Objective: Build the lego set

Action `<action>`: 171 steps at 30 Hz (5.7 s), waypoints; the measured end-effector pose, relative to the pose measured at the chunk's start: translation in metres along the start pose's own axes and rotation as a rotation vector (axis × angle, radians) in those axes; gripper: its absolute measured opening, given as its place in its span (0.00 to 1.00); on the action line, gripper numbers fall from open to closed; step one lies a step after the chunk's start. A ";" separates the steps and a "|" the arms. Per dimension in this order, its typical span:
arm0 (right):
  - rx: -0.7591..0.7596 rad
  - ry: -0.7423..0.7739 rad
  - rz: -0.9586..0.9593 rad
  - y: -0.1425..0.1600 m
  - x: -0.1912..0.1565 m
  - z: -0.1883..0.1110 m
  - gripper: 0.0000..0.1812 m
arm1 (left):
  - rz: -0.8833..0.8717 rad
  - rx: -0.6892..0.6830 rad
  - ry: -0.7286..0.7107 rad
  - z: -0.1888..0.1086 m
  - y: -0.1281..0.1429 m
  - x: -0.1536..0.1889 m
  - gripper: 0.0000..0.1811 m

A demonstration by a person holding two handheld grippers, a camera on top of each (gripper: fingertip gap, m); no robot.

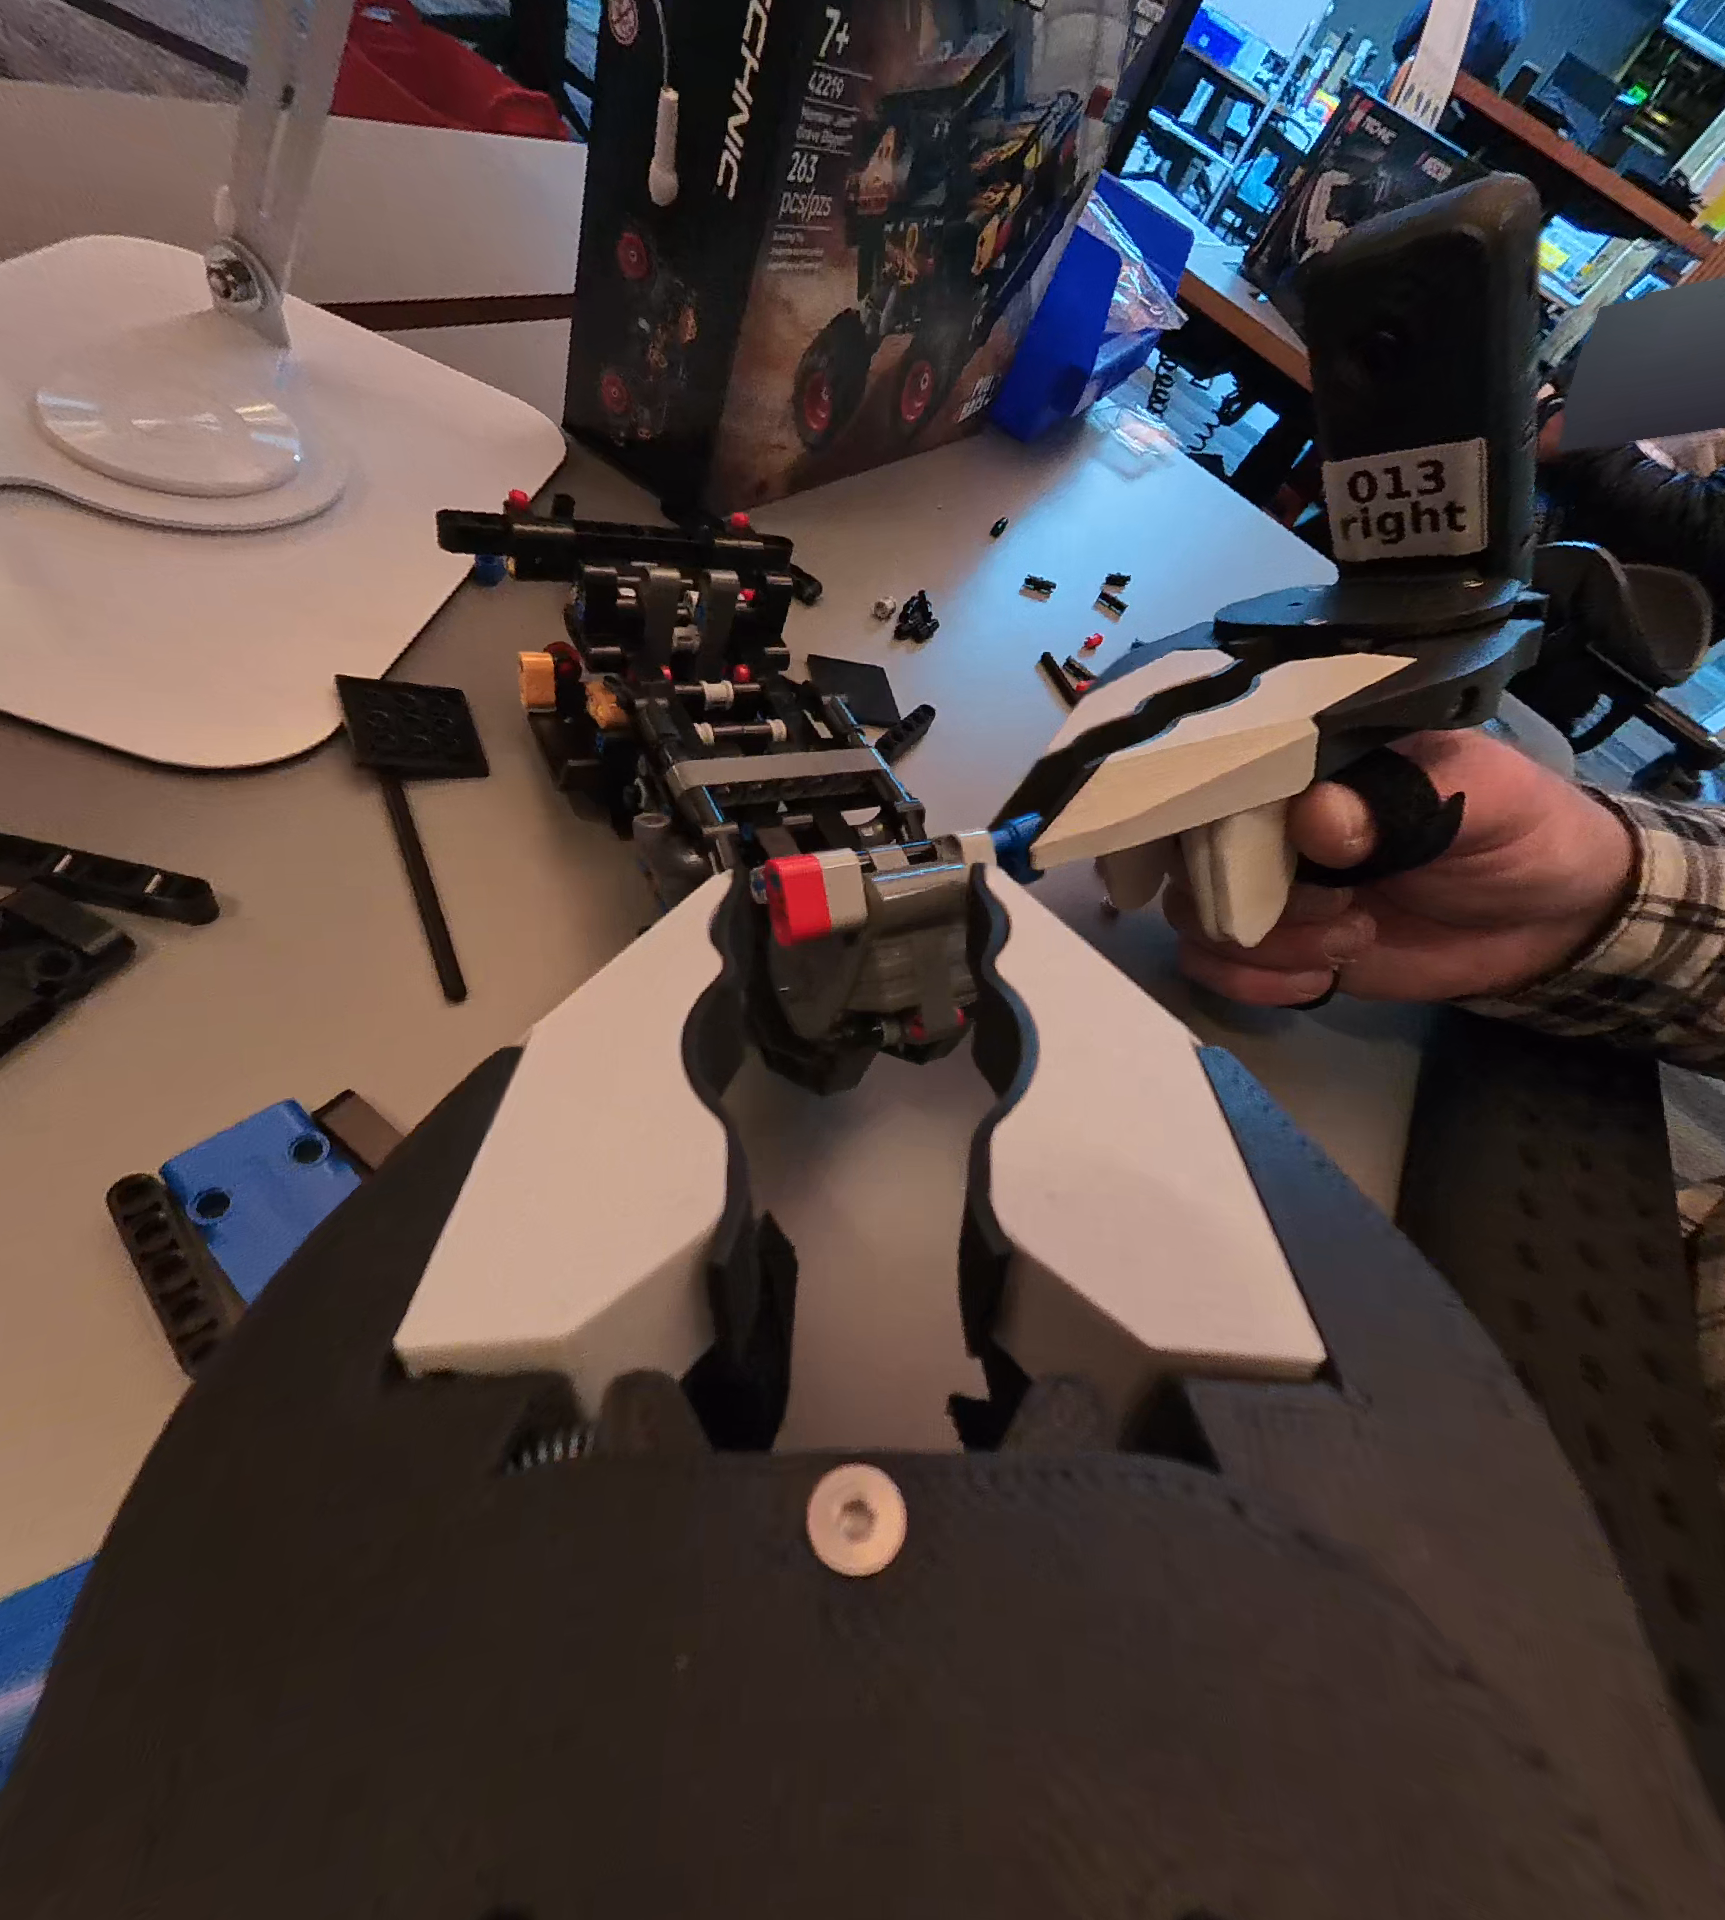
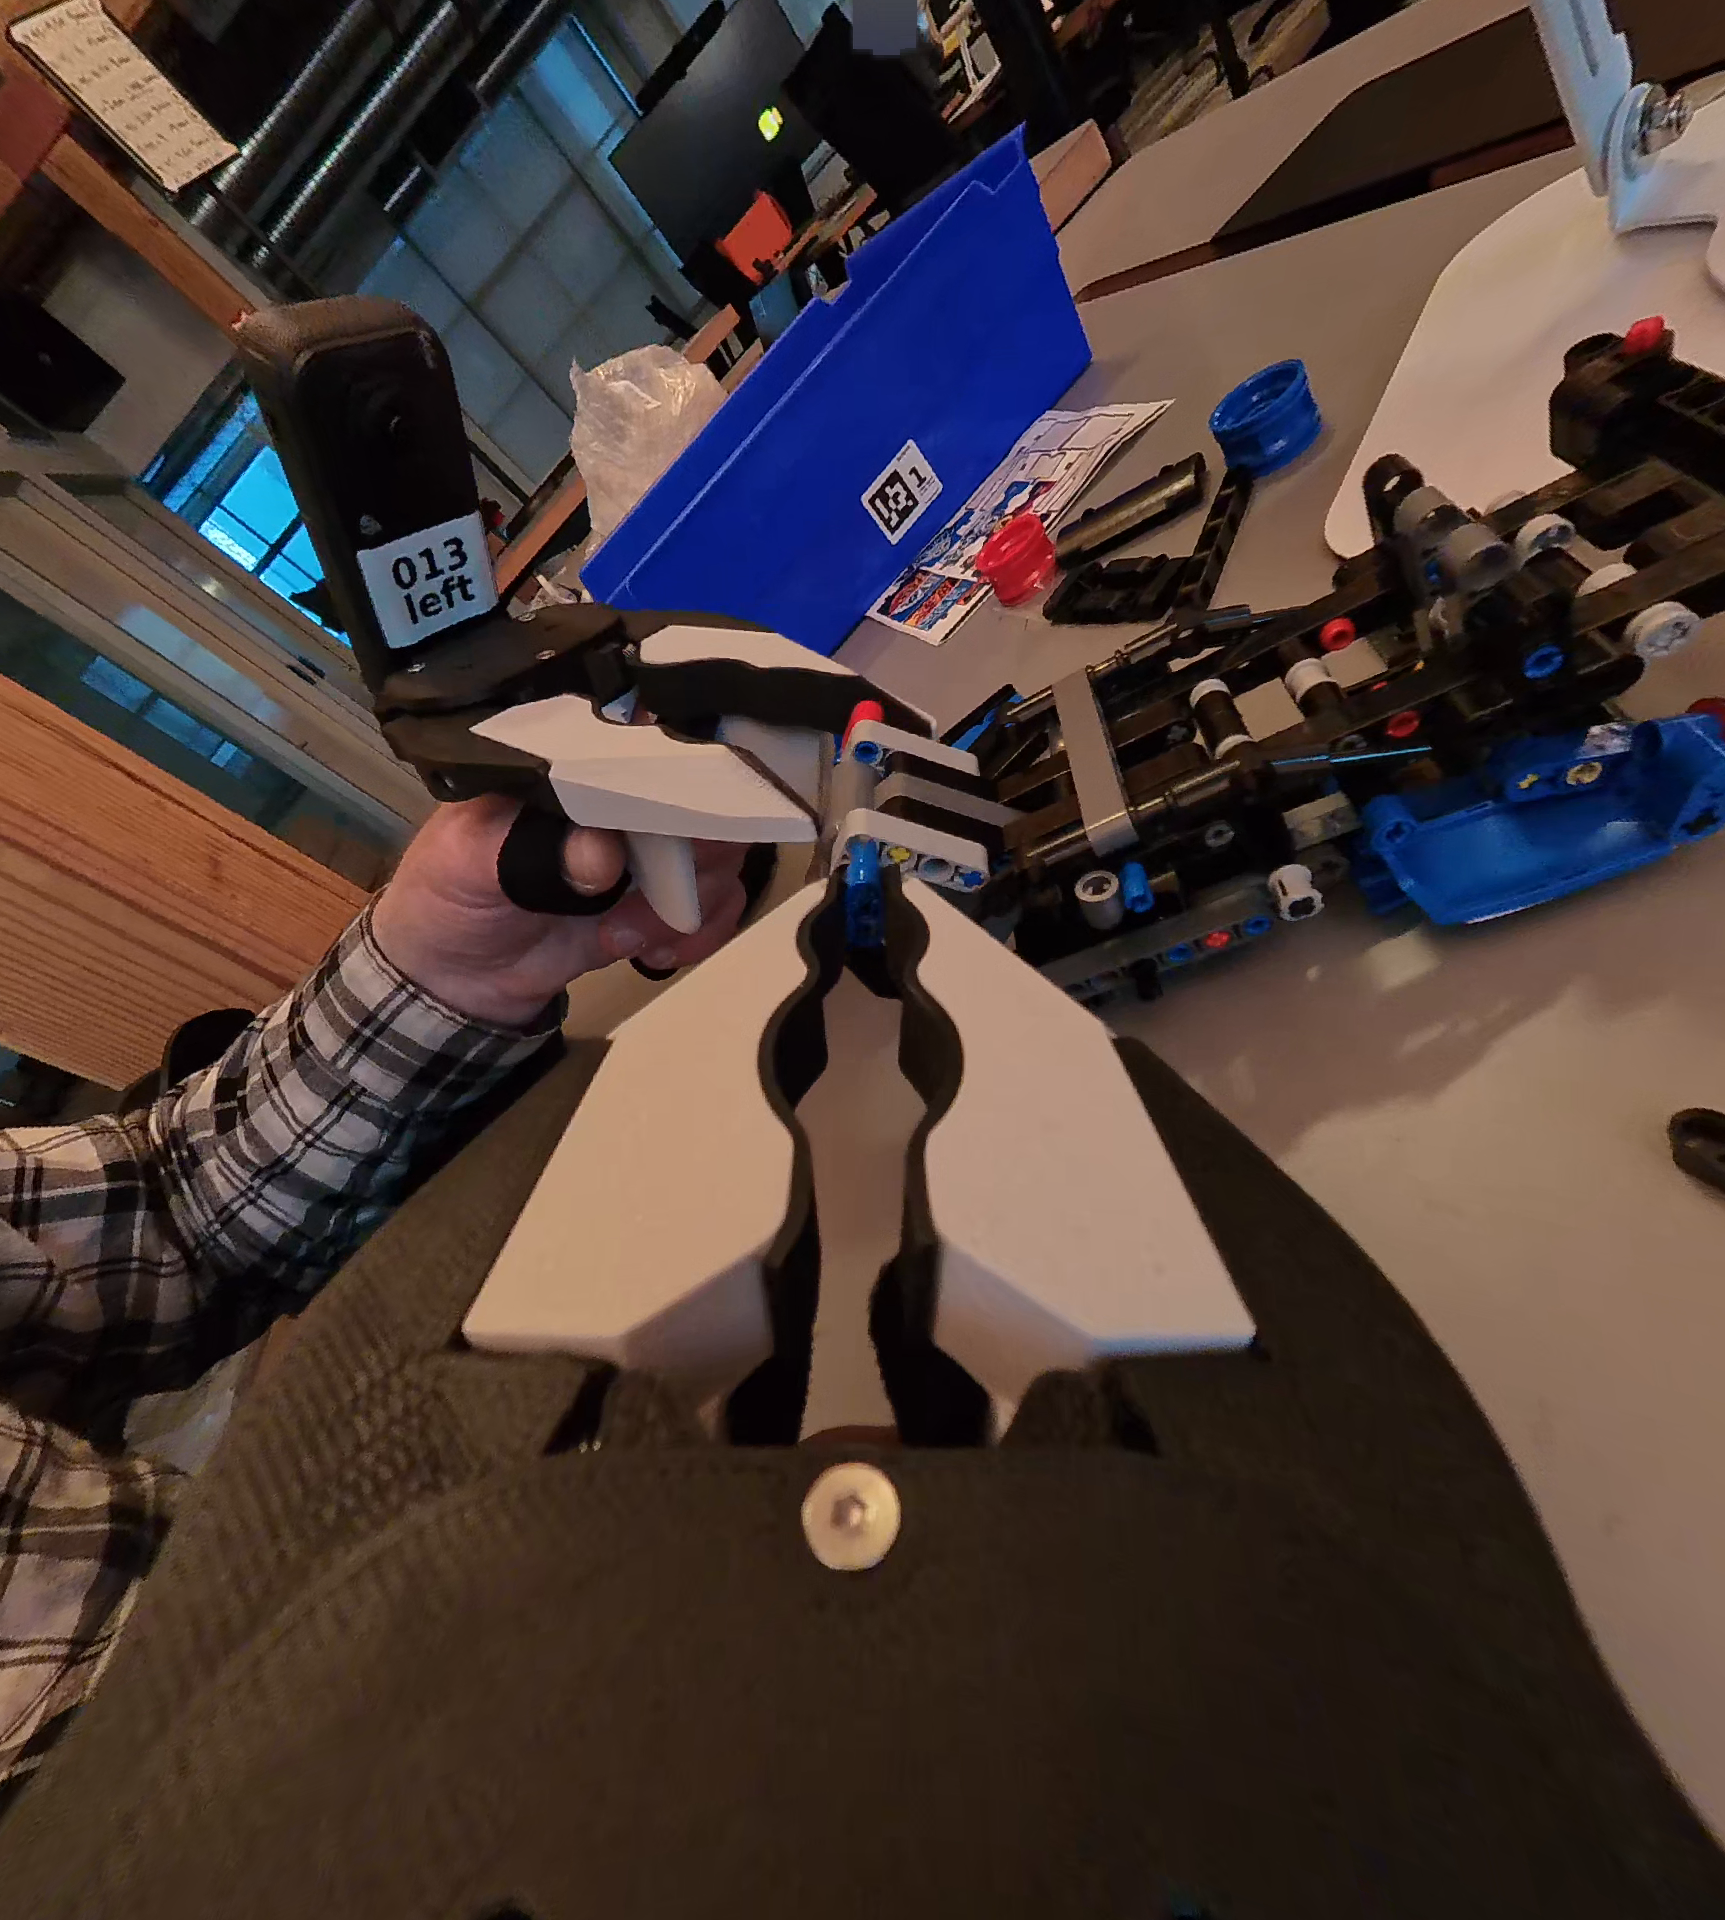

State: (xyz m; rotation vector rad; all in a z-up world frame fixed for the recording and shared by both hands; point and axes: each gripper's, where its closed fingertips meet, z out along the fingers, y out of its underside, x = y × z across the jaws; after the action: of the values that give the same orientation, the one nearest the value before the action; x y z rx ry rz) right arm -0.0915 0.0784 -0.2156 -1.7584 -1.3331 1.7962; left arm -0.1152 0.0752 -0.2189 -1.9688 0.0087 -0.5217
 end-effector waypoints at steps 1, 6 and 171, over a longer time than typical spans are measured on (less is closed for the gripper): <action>0.003 0.003 -0.001 0.000 0.000 0.000 0.03 | -0.005 0.000 0.010 0.001 0.000 0.001 0.21; 0.013 0.025 -0.006 -0.002 0.002 -0.001 0.03 | -0.001 -0.002 0.015 0.004 -0.001 0.002 0.20; -0.081 -0.004 -0.176 -0.021 0.018 -0.037 0.07 | 0.235 -0.160 0.036 -0.004 0.024 0.018 0.25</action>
State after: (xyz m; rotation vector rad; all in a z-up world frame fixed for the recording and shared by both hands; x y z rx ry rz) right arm -0.0699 0.1177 -0.2037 -1.6210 -1.5308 1.6735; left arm -0.0947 0.0568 -0.2320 -2.0794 0.3099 -0.4123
